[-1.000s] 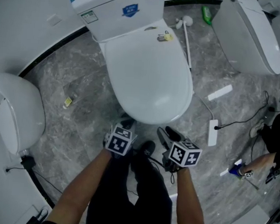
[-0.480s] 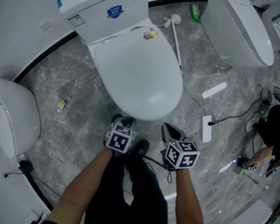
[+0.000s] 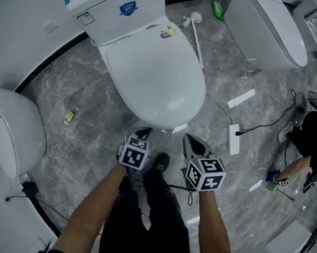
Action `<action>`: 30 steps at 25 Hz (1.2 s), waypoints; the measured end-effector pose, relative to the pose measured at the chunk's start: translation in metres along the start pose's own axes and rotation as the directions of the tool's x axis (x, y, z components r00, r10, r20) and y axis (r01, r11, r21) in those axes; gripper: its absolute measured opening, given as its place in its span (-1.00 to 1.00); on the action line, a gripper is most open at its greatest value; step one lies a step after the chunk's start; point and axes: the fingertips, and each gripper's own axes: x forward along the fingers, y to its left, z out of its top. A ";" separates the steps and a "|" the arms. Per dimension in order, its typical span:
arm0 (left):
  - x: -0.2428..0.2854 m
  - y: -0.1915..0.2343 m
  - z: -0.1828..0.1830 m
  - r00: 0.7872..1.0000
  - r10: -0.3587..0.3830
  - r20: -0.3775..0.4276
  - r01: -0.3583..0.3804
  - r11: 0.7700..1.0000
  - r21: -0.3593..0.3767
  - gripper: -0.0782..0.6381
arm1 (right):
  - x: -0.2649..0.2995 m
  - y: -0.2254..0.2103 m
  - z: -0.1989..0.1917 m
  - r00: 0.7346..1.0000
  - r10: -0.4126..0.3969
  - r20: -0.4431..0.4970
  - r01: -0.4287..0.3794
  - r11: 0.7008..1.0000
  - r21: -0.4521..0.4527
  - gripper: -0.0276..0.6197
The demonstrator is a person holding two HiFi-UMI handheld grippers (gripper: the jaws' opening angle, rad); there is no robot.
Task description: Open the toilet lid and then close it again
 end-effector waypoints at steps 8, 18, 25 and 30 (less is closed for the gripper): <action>-0.063 -0.012 0.025 0.986 -0.037 0.160 0.030 0.999 0.046 -0.76 | -0.033 0.042 0.013 0.996 -0.017 0.088 0.023 0.997 -0.067 -0.89; -0.208 -0.022 0.060 0.919 -0.062 0.388 0.026 0.995 0.098 -0.76 | -0.107 0.142 0.044 0.967 0.007 0.256 0.019 0.995 -0.096 -0.89; -0.309 -0.040 0.079 0.868 -0.087 0.490 0.015 0.989 0.149 -0.76 | -0.168 0.214 0.076 0.936 0.053 0.349 -0.007 0.991 -0.133 -0.89; -0.378 -0.063 0.084 0.834 -0.125 0.537 0.023 0.981 0.193 -0.76 | -0.221 0.266 0.100 0.908 0.100 0.406 -0.035 0.986 -0.164 -0.89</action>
